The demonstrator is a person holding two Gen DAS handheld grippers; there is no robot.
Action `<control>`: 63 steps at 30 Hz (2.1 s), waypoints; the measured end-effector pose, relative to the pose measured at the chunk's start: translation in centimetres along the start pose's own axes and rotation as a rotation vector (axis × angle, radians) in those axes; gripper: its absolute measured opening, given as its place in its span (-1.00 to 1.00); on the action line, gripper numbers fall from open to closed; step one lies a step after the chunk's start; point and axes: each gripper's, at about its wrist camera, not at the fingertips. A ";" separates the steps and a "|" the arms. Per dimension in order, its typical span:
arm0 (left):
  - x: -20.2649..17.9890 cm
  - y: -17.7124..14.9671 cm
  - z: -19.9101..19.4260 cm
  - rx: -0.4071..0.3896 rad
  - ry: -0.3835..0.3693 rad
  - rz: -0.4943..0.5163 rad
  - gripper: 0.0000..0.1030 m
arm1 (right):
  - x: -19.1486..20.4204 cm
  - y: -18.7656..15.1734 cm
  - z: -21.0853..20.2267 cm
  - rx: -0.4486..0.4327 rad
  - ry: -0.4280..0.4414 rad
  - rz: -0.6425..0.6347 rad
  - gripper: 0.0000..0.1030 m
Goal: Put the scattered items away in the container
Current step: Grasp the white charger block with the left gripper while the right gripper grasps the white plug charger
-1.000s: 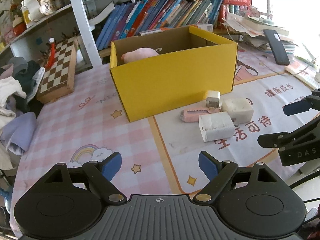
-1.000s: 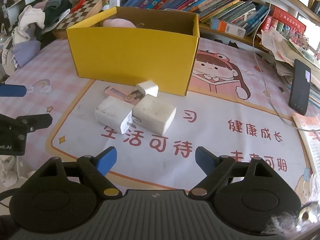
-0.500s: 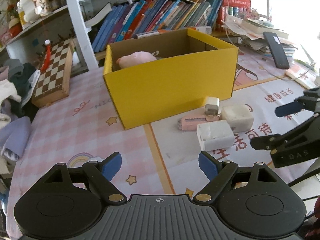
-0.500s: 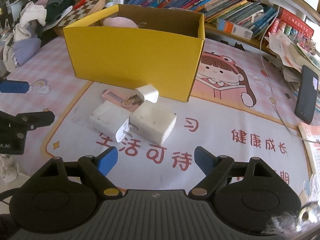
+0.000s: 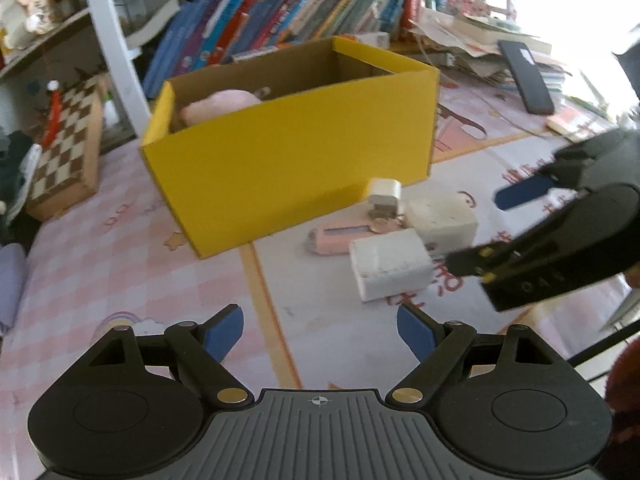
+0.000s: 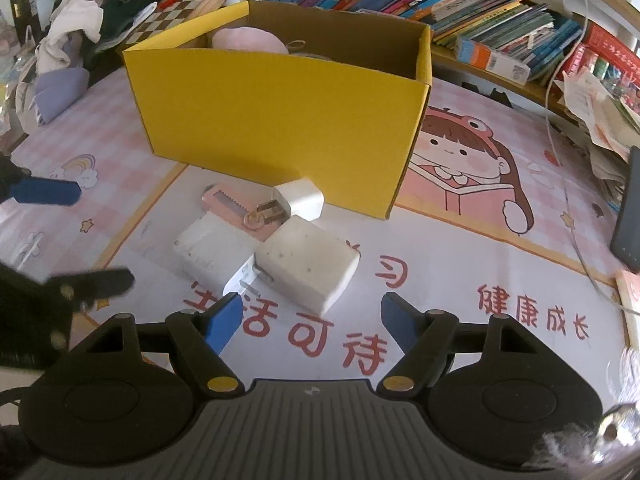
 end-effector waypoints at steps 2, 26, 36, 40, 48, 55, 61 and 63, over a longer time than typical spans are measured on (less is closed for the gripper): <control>-0.3 0.0 0.5 0.014 -0.007 0.001 0.68 | -0.1 0.2 0.4 0.006 0.009 -0.011 0.47; -2.1 0.0 5.2 0.032 -0.123 -0.043 0.29 | -2.3 1.2 2.4 0.038 0.091 -0.071 0.47; 0.1 -0.4 4.0 0.053 -0.056 -0.083 -0.08 | -0.7 1.2 3.8 0.063 0.135 -0.106 0.02; 1.3 -0.7 3.4 0.059 -0.021 -0.112 -0.08 | -0.8 1.3 4.0 0.065 0.132 -0.082 0.02; 1.4 -1.0 2.9 0.076 0.009 -0.112 -0.08 | -0.2 1.3 4.1 0.072 0.126 -0.105 0.24; 1.7 -1.1 2.0 0.075 0.016 -0.114 -0.09 | -0.2 1.5 4.3 0.064 0.108 -0.086 0.02; 2.1 -0.8 1.2 0.044 0.016 -0.127 -0.12 | -0.5 1.8 3.3 0.039 0.123 -0.051 -0.20; 2.3 -0.8 1.1 0.037 0.017 -0.130 -0.12 | -0.4 2.1 2.8 0.020 0.129 -0.052 -0.23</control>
Point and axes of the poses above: each gripper's, at about its wrist camera, not at the fingertips, and z roughly the way its jaws point, x to its left, y to its top, and after that the axes turned 11 degrees about -x, right-handed
